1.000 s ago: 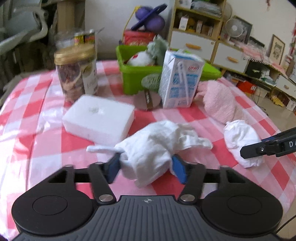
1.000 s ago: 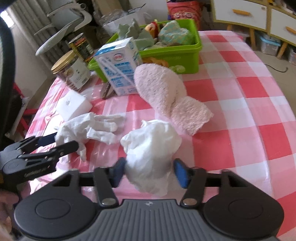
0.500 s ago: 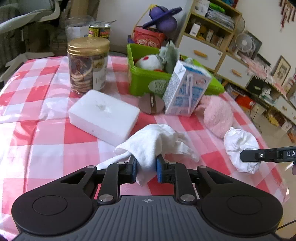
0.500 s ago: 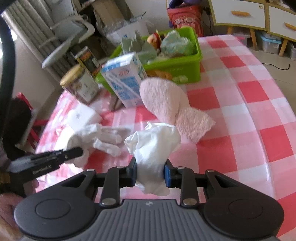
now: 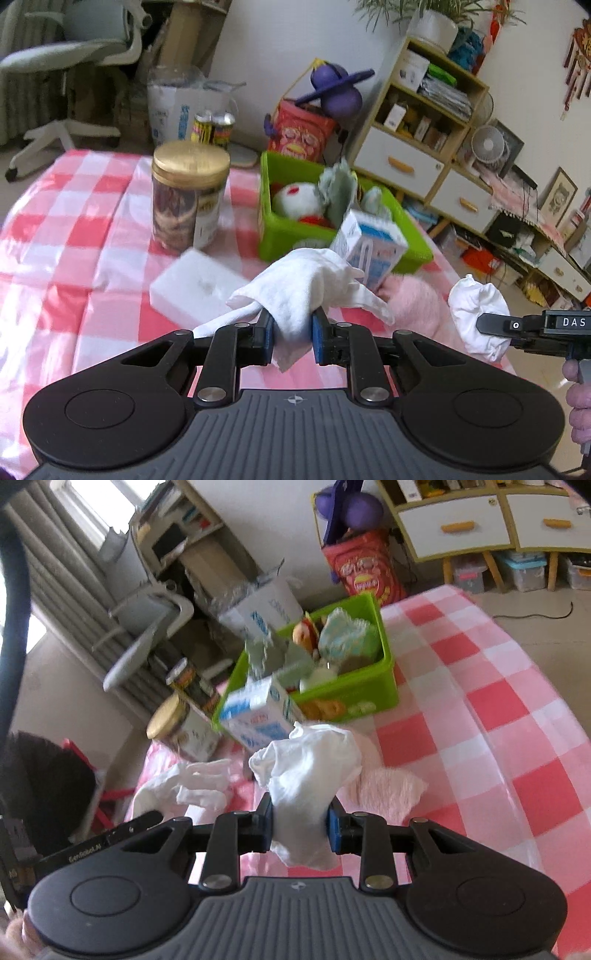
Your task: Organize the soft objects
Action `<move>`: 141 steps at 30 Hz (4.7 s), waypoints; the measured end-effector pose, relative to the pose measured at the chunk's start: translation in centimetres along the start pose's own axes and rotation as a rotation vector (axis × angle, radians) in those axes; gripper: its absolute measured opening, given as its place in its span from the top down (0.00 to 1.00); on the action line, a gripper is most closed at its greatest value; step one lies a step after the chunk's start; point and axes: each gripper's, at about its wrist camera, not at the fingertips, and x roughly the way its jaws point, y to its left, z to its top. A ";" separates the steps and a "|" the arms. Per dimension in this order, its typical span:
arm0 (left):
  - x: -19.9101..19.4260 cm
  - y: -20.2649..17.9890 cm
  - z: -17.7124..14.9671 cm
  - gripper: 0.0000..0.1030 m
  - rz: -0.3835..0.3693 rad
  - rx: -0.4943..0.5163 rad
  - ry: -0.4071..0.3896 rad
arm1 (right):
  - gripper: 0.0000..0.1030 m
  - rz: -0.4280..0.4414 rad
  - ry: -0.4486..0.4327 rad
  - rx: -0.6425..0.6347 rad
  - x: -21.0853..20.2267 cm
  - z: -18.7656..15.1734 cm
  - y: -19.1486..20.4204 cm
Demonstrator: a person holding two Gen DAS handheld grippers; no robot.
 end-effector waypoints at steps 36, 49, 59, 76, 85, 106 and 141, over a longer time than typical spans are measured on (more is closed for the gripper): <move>16.6 -1.8 10.5 0.82 0.089 0.045 0.138 | 0.95 0.081 -0.293 0.323 8.8 8.2 -4.8; 17.8 -2.1 10.3 0.73 0.114 0.044 0.180 | 0.85 0.047 -0.292 0.252 9.8 7.9 -3.1; 15.7 -2.8 10.5 0.35 0.085 0.053 0.132 | 0.42 0.115 -0.360 0.148 7.1 8.2 -0.8; 7.3 -0.3 7.8 0.08 0.118 0.016 0.072 | 0.34 -0.038 -0.243 0.066 3.5 7.5 -0.1; 2.8 2.2 4.4 0.05 0.167 -0.011 0.053 | 0.33 -0.126 -0.203 -0.040 1.6 5.0 0.7; 4.6 4.3 -3.1 0.05 0.281 0.100 0.043 | 0.33 -0.139 -0.062 -0.238 4.8 -2.0 4.3; 4.8 11.1 0.0 0.72 0.084 -0.338 0.139 | 0.83 -0.056 -0.060 -0.167 18.0 -3.7 8.1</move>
